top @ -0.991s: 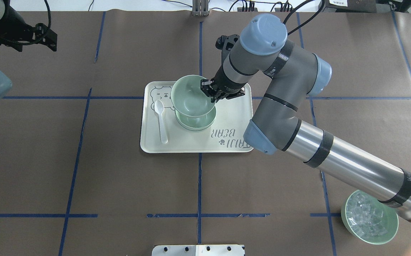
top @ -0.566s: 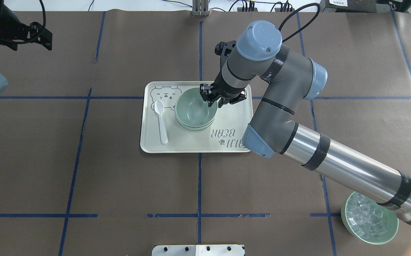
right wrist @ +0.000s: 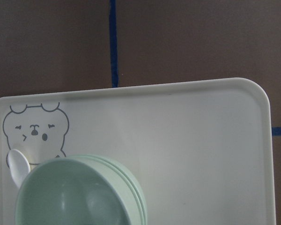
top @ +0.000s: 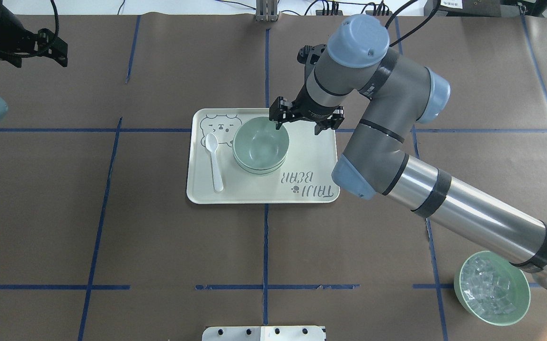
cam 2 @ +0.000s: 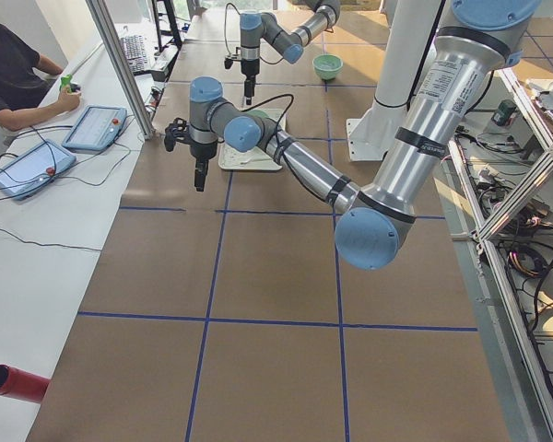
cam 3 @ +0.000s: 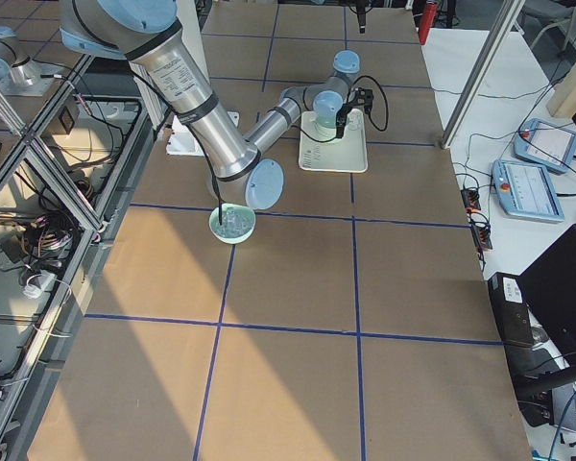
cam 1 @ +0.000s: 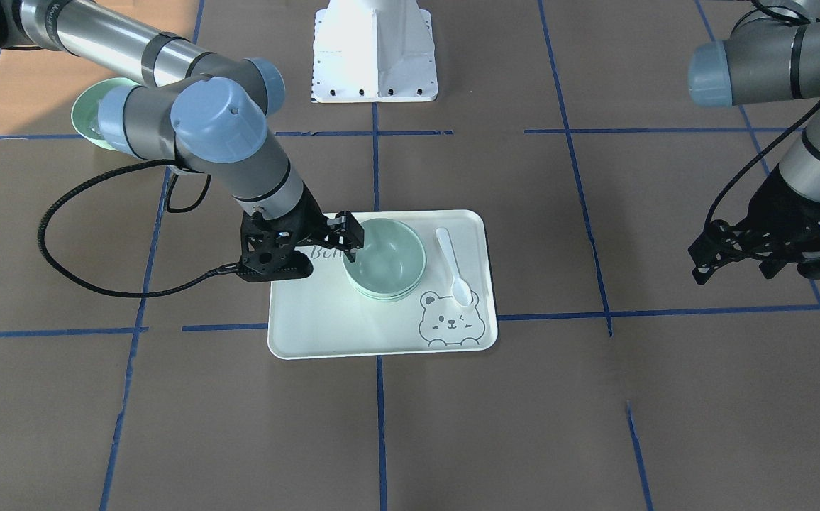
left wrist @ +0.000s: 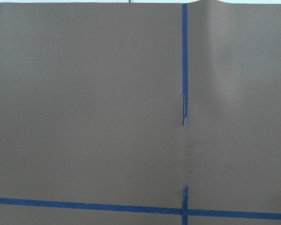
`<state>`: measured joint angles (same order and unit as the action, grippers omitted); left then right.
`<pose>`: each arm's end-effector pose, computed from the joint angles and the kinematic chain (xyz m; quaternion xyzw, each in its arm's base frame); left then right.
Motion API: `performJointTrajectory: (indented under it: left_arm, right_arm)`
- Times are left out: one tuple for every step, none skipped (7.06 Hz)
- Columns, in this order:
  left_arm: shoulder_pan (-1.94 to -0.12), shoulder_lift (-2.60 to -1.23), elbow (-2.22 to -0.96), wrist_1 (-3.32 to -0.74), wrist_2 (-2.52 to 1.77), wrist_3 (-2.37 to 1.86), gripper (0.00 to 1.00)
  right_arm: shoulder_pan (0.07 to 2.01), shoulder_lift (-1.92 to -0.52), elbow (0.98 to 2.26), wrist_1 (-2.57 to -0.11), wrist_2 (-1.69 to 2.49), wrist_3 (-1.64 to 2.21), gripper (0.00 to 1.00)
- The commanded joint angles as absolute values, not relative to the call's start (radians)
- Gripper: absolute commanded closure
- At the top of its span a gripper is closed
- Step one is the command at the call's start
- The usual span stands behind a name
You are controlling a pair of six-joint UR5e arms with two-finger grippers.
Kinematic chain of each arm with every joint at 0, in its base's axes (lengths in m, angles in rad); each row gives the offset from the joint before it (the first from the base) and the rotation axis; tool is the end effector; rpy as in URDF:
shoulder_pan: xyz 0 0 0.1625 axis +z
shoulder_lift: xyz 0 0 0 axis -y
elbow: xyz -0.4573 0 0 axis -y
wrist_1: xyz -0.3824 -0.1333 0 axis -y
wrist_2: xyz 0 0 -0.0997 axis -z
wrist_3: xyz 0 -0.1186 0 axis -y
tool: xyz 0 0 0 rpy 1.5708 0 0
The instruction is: Stack green bowls together
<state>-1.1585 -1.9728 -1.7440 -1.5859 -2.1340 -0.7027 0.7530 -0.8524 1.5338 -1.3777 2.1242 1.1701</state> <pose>0.1917 -0.6130 0.4031 0.0965 0.3735 -0.0530 0.9211 -0.4909 -0.5574 0.2541 0.0147 -0.4764 0.0388 0.8782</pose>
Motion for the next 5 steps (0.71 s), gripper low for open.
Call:
performJointTrajectory:
  left_arm:
    - [-1.233, -1.913, -1.738, -1.583, -2.213, -0.55, 0.0]
    - [-1.267, -1.887, -1.733, -1.58, -2.212, -0.495, 0.0]
    - [-1.314, -1.844, -1.724, -1.58, -2.217, -0.395, 0.0]
    - [-1.36, -1.804, -1.692, -1.583, -2.252, -0.291, 0.0]
    - [-1.405, -1.755, -1.663, -1.582, -2.264, -0.134, 0.0]
  right_arm:
    - [0.894, -0.998, 1.693, -1.463, 2.227, 1.006, 0.0]
    - [0.985, -1.061, 1.727, -1.471, 2.287, 0.895, 0.0]
    - [1.064, -1.15, 1.745, -1.471, 2.349, 0.752, 0.0]
    - [1.128, -1.234, 1.752, -1.471, 2.38, 0.591, 0.0]
    - [1.188, -1.311, 1.743, -1.471, 2.385, 0.437, 0.0]
